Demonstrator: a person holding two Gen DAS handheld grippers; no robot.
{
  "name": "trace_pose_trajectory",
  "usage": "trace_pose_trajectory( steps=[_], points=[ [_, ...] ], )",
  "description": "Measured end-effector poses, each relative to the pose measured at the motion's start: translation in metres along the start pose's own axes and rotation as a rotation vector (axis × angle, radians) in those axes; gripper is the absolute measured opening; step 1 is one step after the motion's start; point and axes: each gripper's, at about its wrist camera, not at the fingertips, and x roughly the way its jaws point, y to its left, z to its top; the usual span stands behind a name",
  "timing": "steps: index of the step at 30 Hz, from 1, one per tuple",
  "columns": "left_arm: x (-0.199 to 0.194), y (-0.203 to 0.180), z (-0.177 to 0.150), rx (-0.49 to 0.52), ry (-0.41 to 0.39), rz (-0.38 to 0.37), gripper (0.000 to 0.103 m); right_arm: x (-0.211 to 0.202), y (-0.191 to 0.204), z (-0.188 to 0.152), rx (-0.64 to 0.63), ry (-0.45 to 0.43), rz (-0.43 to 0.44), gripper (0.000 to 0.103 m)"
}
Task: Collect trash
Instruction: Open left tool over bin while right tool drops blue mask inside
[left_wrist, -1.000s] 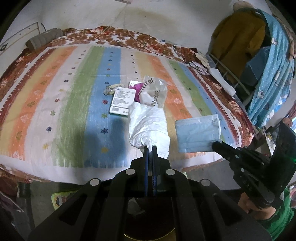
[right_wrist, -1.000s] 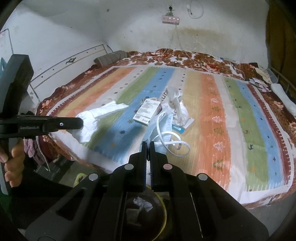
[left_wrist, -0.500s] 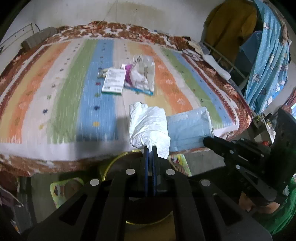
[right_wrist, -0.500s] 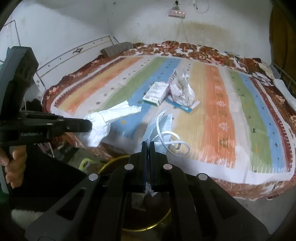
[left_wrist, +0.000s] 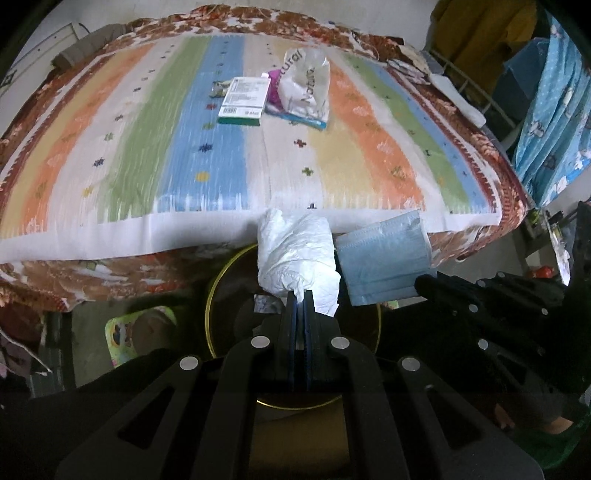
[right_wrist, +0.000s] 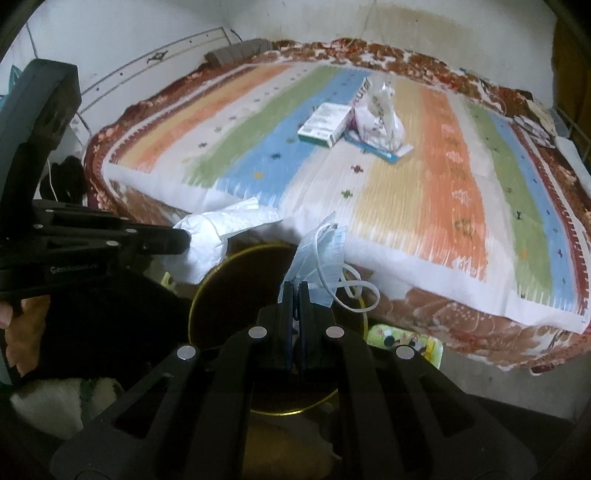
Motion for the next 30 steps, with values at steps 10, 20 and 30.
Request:
trace_pose_trajectory(
  steps=[10, 20, 30],
  points=[
    [0.031, 0.002, -0.002, -0.003, 0.115, 0.044, 0.003, 0.023, 0.001, -0.007, 0.011, 0.122, 0.025, 0.002],
    [0.033, 0.008, 0.001, -0.059, 0.112, 0.033, 0.038, 0.028, -0.006, -0.006, 0.059, 0.146, 0.008, 0.023],
    [0.021, 0.016, 0.008, -0.096, 0.057, 0.026, 0.05, 0.021, -0.009, -0.002, 0.07, 0.097, 0.009, 0.036]
  ],
)
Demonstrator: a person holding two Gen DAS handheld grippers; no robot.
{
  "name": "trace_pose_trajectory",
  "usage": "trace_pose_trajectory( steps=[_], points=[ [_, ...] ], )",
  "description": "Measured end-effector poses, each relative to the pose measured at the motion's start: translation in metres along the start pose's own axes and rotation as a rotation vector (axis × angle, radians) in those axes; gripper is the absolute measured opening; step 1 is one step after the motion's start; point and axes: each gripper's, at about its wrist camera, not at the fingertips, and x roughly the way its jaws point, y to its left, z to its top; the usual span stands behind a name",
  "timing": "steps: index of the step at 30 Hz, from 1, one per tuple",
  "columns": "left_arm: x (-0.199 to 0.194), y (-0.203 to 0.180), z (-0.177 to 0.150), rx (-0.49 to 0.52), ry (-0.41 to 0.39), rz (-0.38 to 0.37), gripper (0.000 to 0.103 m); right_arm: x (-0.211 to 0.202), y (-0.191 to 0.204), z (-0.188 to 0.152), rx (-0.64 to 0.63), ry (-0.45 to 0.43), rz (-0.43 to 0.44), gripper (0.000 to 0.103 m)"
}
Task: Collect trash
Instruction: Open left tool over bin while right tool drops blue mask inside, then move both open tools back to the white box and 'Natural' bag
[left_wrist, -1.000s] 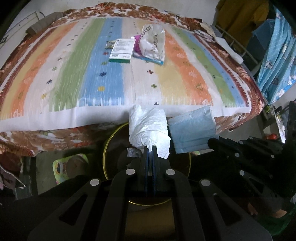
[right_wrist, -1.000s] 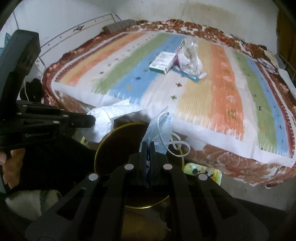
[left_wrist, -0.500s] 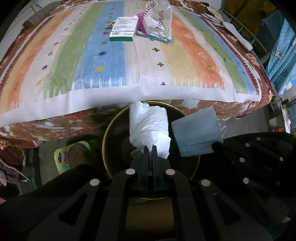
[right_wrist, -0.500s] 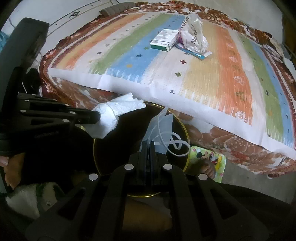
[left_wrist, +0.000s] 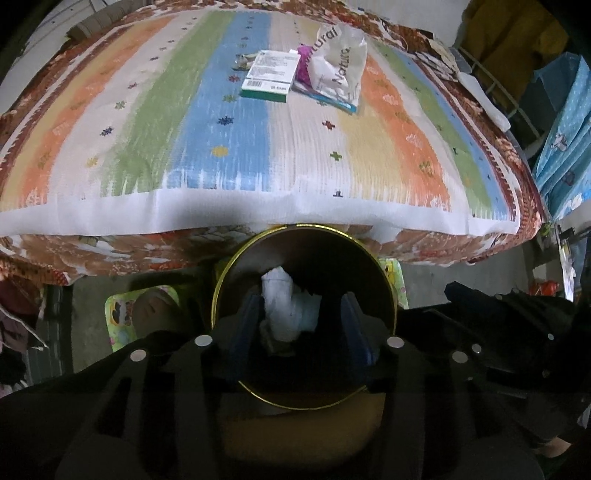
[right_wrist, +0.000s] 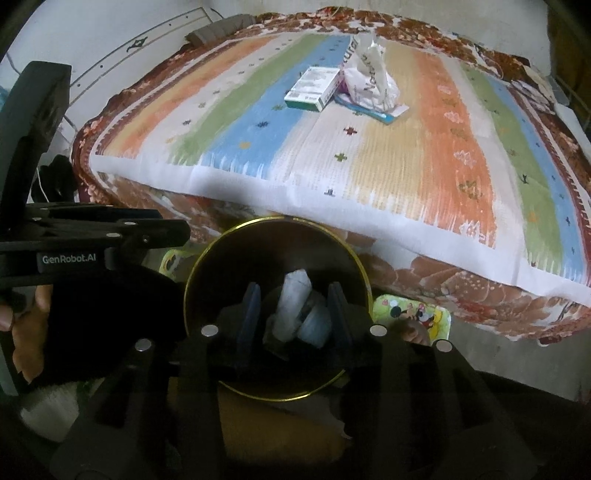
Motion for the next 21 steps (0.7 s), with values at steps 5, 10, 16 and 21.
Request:
trace_pose_trajectory(
  steps=[5, 10, 16, 21],
  points=[
    [-0.009, 0.009, 0.005, -0.038, -0.054, 0.009, 0.068, -0.025, -0.006, 0.008, 0.026, -0.156, -0.058, 0.041],
    [-0.018, 0.012, 0.011, -0.045, -0.106, 0.035, 0.079, -0.038, -0.019, 0.018, 0.062, -0.225, -0.069, 0.046],
    [-0.033, 0.012, 0.022, -0.019, -0.205, 0.09, 0.092, -0.045, -0.027, 0.029, 0.072, -0.267, -0.071, 0.058],
    [-0.036, 0.011, 0.036, 0.006, -0.23, 0.088, 0.097, -0.048, -0.028, 0.04, 0.043, -0.288, -0.072, 0.069]
  ],
)
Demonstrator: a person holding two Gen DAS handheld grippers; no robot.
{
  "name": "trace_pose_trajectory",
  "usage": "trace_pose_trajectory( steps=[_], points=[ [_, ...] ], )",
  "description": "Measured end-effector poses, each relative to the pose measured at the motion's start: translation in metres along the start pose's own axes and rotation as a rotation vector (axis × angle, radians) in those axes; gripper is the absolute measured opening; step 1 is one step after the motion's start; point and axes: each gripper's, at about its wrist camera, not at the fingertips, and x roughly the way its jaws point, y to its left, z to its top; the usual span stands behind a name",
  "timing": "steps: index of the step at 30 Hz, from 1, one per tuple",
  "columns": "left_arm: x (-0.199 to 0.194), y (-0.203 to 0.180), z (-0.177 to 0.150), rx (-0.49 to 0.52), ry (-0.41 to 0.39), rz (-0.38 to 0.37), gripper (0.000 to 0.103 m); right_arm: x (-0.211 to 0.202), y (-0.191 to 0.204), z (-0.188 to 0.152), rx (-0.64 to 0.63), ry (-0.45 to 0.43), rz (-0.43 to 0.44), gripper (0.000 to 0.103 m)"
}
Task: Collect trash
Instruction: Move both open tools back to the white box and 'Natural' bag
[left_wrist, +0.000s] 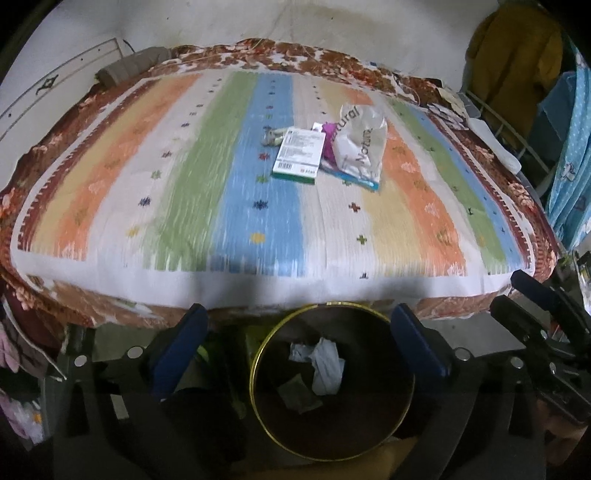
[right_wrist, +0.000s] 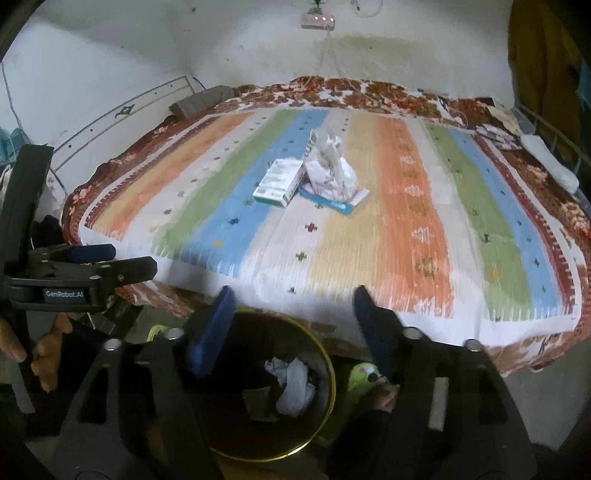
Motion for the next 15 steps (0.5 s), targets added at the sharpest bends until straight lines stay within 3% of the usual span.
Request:
trace_pose_trajectory(
  steps=[7, 15],
  points=[
    [0.012, 0.005, 0.027, -0.003, 0.003, 0.016, 0.097, 0.007, -0.008, 0.033, -0.039, -0.044, -0.007, 0.087],
    [0.028, 0.004, 0.057, 0.025, 0.003, 0.051, 0.097, 0.026, -0.016, 0.067, -0.104, -0.085, -0.043, 0.094]
  ],
)
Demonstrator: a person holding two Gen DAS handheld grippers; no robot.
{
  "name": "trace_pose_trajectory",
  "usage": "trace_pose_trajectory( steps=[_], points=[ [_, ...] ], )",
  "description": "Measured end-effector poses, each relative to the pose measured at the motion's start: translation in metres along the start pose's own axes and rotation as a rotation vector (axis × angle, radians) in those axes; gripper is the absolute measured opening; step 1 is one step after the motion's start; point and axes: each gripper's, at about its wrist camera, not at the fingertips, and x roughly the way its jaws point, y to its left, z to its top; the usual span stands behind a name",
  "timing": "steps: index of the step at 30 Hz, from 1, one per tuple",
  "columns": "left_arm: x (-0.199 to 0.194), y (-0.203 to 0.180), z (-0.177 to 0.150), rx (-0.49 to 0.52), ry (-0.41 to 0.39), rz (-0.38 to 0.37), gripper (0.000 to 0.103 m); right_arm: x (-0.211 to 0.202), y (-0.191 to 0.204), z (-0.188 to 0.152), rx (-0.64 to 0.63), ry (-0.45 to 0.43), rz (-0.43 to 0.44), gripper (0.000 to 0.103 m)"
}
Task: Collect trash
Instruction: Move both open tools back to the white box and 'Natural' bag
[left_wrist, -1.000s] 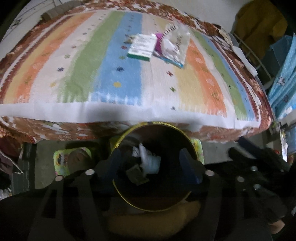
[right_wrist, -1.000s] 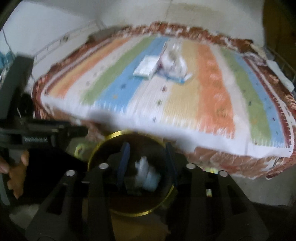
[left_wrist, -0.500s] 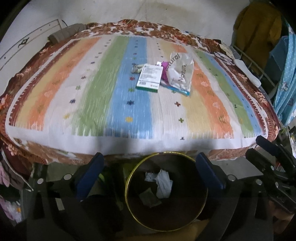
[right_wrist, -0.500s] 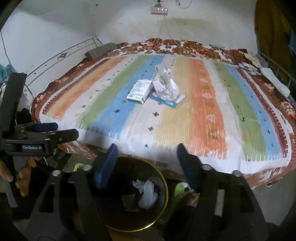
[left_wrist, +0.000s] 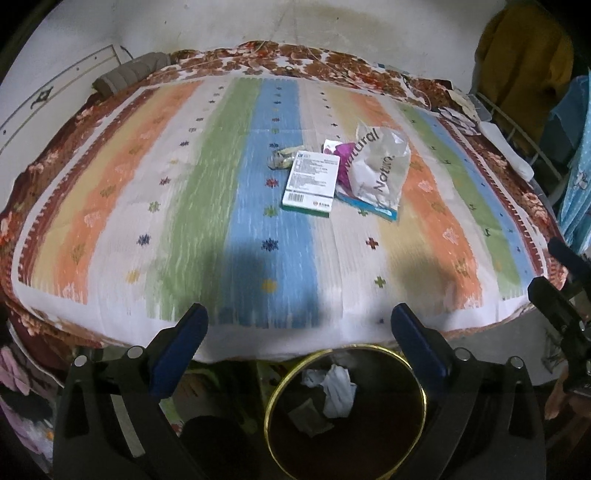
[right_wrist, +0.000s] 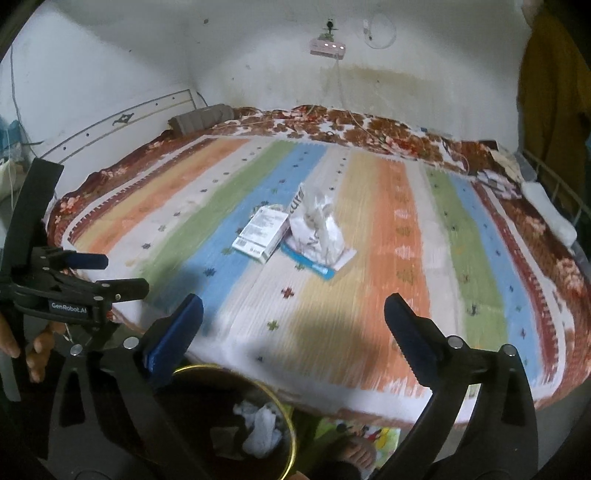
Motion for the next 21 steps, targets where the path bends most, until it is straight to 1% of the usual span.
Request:
trace_pose_trajectory(
  steps=[2, 5, 9, 13, 21],
  points=[
    [0.003, -0.001, 0.006, 0.009, -0.004, 0.006, 0.097, 0.007, 0.0, 0.004, -0.013, -0.004, 0.0, 0.094],
    [0.009, -0.003, 0.015, 0.027, -0.005, 0.018, 0.097, 0.015, -0.003, 0.008, -0.004, -0.007, 0.03, 0.094],
    [0.019, -0.002, 0.026, 0.029, -0.004, 0.029, 0.097, 0.027, -0.006, 0.014, -0.003, -0.017, 0.046, 0.094],
    [0.032, -0.002, 0.04, 0.048, -0.005, 0.042, 0.097, 0.042, -0.009, 0.02, -0.011, -0.024, 0.044, 0.094],
    [0.067, 0.005, 0.061, 0.03, 0.011, 0.019, 0.097, 0.084, -0.025, 0.028, 0.023, 0.005, 0.056, 0.093]
  ],
)
